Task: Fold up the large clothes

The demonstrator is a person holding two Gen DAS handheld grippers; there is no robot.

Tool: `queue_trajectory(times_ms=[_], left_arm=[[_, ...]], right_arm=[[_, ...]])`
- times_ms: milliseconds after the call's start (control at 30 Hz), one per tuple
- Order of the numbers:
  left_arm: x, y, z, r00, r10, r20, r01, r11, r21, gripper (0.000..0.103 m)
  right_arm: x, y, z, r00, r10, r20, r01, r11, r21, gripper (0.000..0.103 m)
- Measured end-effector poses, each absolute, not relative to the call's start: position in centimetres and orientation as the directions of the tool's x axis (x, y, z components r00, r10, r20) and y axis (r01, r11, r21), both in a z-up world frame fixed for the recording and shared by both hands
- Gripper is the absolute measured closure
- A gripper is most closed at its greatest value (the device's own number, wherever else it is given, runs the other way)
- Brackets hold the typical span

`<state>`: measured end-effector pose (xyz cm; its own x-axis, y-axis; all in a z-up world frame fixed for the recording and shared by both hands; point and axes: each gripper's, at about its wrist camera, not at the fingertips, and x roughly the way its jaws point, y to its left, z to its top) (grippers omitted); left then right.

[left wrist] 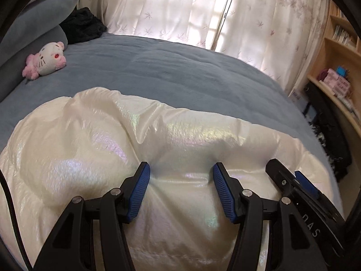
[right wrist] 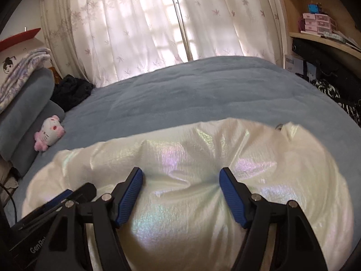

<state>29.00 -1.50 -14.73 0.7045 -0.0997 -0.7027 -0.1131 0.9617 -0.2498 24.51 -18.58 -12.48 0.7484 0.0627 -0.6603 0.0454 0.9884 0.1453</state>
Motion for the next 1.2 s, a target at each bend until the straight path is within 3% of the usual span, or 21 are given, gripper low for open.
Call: queue_trajectory(times_ms=[367, 1200], left_arm=[[32.3, -1.6, -17.6, 0.698, -0.026, -0.716, -0.165, 0.967, -0.196, 0.047], [31.5, -2.1, -20.5, 0.743, 0.002, -0.669, -0.158, 0.972, -0.172, 0.048]], right_arm=[[27.2, -17.4, -16.4, 0.731, -0.043, -0.681, 0.078, 0.997, 0.021, 0.029], [27.3, -17.8, -18.8, 0.738, -0.045, -0.674, 0.085, 0.996, 0.027, 0.028]])
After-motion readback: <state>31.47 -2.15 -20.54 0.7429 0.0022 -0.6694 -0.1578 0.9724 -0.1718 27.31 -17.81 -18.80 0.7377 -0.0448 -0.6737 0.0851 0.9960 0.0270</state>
